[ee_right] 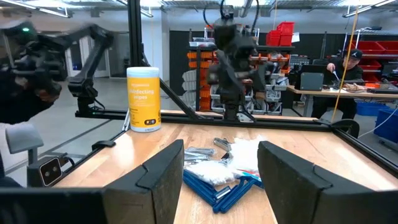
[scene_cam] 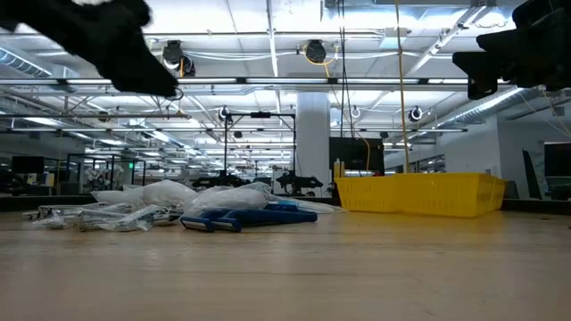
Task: Pick & Place Travel size toiletries
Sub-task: Put the blue toothbrush into the top right yellow bin
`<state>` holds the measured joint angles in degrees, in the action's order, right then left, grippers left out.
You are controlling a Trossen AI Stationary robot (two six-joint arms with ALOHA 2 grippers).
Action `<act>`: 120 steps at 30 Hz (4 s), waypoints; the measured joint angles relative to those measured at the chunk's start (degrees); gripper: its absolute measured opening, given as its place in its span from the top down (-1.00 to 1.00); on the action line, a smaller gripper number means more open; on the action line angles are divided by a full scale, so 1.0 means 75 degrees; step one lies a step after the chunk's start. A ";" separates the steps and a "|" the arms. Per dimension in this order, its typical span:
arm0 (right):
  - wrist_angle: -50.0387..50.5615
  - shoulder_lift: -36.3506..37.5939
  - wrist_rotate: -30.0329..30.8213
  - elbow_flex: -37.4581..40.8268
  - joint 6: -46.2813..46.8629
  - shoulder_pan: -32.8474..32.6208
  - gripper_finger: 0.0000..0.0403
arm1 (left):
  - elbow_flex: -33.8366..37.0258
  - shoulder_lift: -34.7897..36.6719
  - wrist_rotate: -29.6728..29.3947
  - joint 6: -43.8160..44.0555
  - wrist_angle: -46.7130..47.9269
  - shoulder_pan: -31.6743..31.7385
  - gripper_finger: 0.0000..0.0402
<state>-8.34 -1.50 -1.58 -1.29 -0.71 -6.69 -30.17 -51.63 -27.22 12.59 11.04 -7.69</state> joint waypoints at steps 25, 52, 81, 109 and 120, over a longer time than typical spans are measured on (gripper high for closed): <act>-0.0036 0.0000 0.0002 0.0000 0.0000 0.0000 0.05 | -0.2431 -0.6032 0.1626 0.2932 0.0284 0.2366 -0.34; -0.0047 -0.0009 0.0000 -0.0001 0.0003 -0.0001 0.05 | -0.2425 -0.6217 0.1829 0.2554 0.0355 0.2944 0.74; -0.0032 -0.0012 0.0000 -0.0001 0.0000 -0.0001 0.05 | -0.2422 -0.4221 0.1835 -0.0886 -0.4242 0.2151 0.91; -0.0516 -0.0009 0.0595 0.0000 0.1201 -0.0004 0.05 | -0.2422 -0.4807 0.5950 -0.1637 -0.9311 0.3011 0.92; -0.0558 -0.0009 0.0601 0.0001 0.1442 -0.0004 0.05 | -0.4014 -0.7102 0.6684 -0.0846 -1.0143 0.3163 0.91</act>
<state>-12.52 -1.56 2.92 -1.28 10.11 -6.72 -60.27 -104.90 22.92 6.24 -65.03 16.03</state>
